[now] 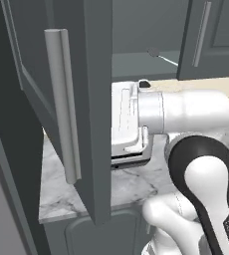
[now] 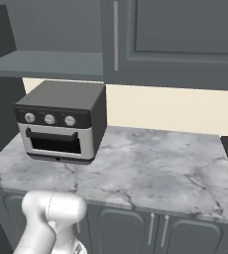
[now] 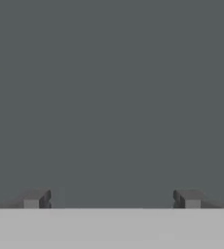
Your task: The dining table condiment station is running low on condiment bottle. Refill the condiment station by opening the cabinet and taking the condiment bottle from the cabinet and placing it on the dining table.
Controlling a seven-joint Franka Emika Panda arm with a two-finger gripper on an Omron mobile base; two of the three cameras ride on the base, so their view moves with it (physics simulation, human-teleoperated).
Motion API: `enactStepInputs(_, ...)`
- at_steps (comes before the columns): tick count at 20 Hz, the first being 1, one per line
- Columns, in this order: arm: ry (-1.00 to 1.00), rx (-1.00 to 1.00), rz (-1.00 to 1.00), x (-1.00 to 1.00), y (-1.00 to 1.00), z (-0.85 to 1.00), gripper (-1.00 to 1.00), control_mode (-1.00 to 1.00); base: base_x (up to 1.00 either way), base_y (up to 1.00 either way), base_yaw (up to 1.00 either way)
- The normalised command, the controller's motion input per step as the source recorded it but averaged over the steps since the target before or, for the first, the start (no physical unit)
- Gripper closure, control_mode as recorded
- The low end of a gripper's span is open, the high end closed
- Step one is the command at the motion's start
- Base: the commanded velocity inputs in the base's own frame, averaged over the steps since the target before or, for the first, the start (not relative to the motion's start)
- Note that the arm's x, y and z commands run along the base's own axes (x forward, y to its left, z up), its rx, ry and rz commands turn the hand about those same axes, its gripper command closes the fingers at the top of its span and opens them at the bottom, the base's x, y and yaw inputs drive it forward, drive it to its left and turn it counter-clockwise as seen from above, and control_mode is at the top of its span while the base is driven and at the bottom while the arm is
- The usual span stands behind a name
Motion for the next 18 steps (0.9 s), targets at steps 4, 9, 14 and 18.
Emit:
enactStepInputs(4, -0.25, 0.0, -0.27, -0.2, -0.34, 0.06, -1.0, -1.0, 0.0, 0.0, 0.0)
enactStepInputs(9, -0.17, 0.04, -0.35, -0.07, -0.87, 0.11, -1.0, -1.0, 0.0, 0.0, 0.0)
enactStepInputs(14, -0.03, 0.14, -0.41, 0.0, -1.0, 0.09, -1.0, -1.0, 0.0, 0.0, 0.0)
enactStepInputs(18, 0.02, 0.17, -0.39, 0.2, -1.0, 0.19, -1.0, -1.0, 0.0, 0.0, 0.0)
